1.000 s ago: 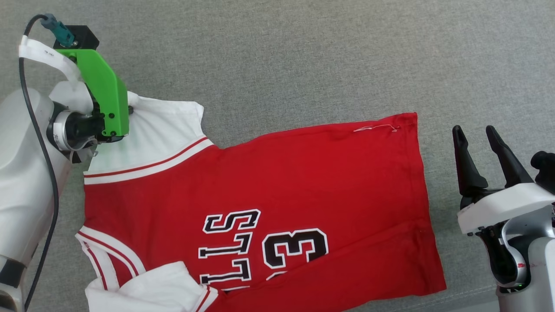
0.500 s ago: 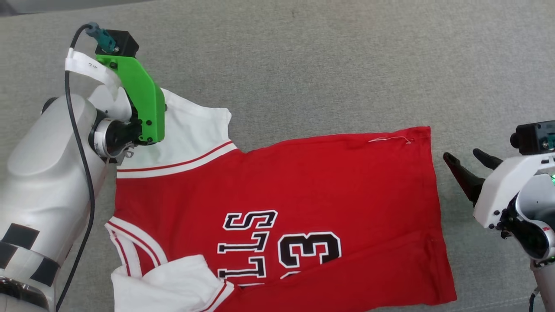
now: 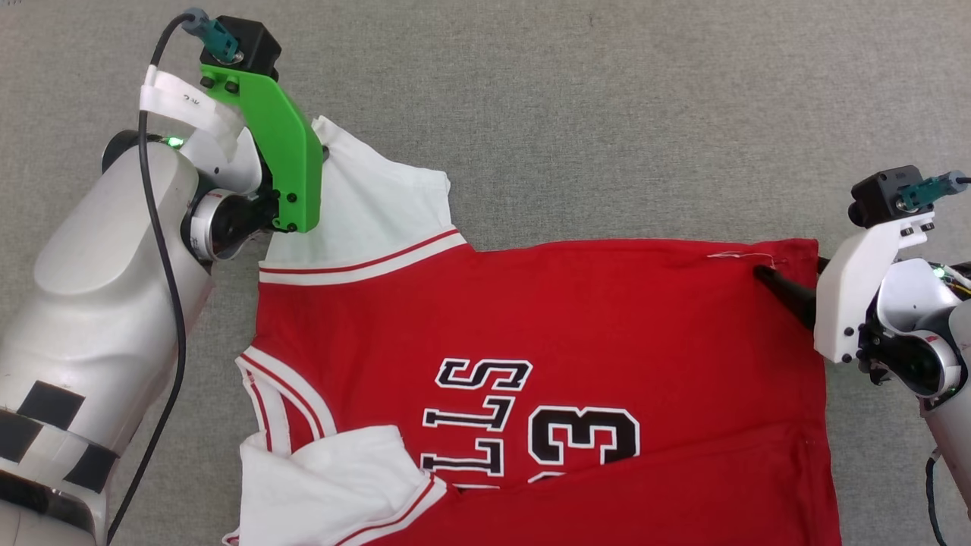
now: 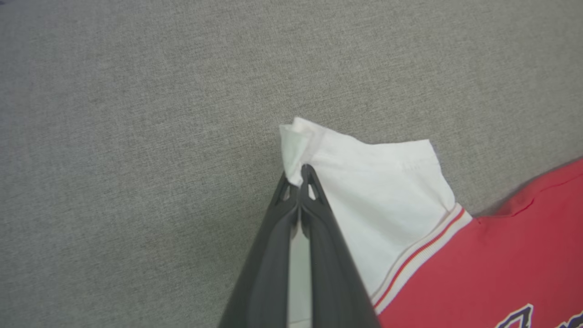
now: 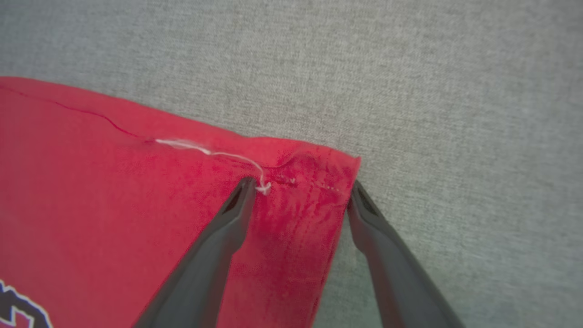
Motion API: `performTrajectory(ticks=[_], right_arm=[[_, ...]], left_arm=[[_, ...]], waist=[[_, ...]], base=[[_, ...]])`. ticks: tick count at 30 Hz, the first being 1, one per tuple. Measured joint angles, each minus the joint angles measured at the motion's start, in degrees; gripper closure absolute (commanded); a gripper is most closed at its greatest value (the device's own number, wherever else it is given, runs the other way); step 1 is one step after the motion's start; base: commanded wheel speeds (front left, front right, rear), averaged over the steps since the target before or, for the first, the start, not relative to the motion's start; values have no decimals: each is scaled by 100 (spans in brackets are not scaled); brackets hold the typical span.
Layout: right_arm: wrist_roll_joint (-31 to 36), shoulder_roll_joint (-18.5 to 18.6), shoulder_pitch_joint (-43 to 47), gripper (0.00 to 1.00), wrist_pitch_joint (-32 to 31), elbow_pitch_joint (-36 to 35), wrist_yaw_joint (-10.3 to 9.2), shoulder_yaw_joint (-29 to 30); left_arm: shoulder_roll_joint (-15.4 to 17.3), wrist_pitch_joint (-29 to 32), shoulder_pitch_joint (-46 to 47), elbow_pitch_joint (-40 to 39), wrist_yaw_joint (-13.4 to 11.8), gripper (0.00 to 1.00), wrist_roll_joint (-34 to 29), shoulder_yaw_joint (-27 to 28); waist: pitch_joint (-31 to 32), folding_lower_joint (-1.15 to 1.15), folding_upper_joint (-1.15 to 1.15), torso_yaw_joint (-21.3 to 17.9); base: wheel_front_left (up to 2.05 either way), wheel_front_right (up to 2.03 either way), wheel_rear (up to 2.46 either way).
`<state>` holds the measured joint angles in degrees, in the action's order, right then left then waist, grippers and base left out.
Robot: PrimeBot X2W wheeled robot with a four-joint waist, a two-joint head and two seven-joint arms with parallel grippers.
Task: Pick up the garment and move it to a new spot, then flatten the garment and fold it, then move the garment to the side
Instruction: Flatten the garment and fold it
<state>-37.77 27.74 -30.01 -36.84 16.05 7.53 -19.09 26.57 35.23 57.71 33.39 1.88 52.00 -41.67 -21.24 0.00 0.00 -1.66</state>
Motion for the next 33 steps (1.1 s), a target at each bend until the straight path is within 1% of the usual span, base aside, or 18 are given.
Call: performTrajectory(ticks=[5,6,7,8,13,19,27,33], right_arm=[[-258,137,-222,0,-86,271,-9,-466],[-325,157,-255,41,-101,305,-9,-541],[-363,169,-289,58,-108,330,-9,-598],[-430,174,-314,100,-120,365,-9,-646],[-583,231,-416,100,-37,453,-8,-817],[-602,278,-400,100,238,460,-1,-810],[-519,292,80,100,644,296,0,-357],[-367,118,820,100,775,112,0,-14]], left_arm=[[-3,-67,-3,-89,0,100,2,1],[-3,-92,-6,-93,0,100,2,1],[-3,-97,-8,-99,0,100,2,1],[-2,-99,-11,-102,0,100,9,2],[26,-176,-92,-134,-2,100,36,20],[169,-471,-431,-320,-33,100,53,122],[497,-1088,-1246,-1053,-282,100,204,388],[790,-1533,-2341,-1859,-637,100,437,614]], waist=[[-97,0,0,76],[-110,0,0,87],[-118,0,0,95],[-123,0,0,103],[-37,0,0,114],[210,0,0,120],[654,0,0,172],[1016,0,0,233]], base=[[0,0,0],[0,0,0],[0,0,0],[0,0,0],[0,0,0],[0,0,0],[0,0,0],[0,0,0]])
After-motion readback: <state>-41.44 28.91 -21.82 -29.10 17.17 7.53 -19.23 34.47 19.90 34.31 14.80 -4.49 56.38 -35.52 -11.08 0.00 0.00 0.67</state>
